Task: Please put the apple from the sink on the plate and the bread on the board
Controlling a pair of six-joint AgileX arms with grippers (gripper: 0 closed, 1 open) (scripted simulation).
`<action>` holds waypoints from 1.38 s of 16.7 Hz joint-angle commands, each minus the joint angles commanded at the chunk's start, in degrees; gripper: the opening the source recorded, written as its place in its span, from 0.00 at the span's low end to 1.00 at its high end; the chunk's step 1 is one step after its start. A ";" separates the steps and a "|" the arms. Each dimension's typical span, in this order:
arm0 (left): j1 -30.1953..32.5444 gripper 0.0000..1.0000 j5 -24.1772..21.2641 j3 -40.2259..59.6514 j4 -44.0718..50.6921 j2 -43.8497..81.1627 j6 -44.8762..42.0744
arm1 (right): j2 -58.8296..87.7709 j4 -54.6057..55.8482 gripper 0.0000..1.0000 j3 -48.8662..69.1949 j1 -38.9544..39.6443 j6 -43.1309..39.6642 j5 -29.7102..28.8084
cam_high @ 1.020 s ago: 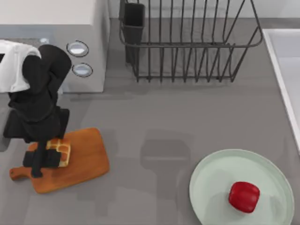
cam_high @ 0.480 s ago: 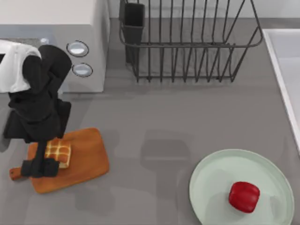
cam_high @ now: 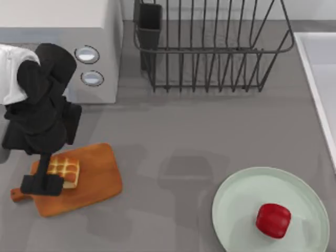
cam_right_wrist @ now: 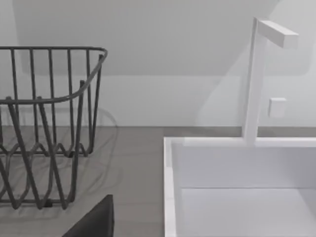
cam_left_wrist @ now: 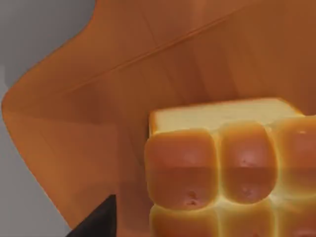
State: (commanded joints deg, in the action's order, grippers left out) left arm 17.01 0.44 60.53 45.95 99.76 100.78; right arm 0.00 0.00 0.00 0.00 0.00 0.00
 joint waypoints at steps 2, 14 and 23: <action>0.02 1.00 -0.56 -2.45 -3.27 -5.39 -5.32 | 0.00 0.00 1.00 0.00 0.00 0.00 0.00; -6.73 1.00 -2.81 -36.80 -31.98 -65.80 -66.56 | 0.00 0.00 1.00 0.00 0.00 0.00 0.00; -16.34 1.00 -0.67 -59.29 -45.27 -98.24 -99.32 | 0.00 0.00 1.00 0.00 0.00 0.00 0.00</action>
State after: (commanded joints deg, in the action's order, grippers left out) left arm 0.67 -0.23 1.24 0.68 1.52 1.47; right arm 0.00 0.00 0.00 0.00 0.00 0.00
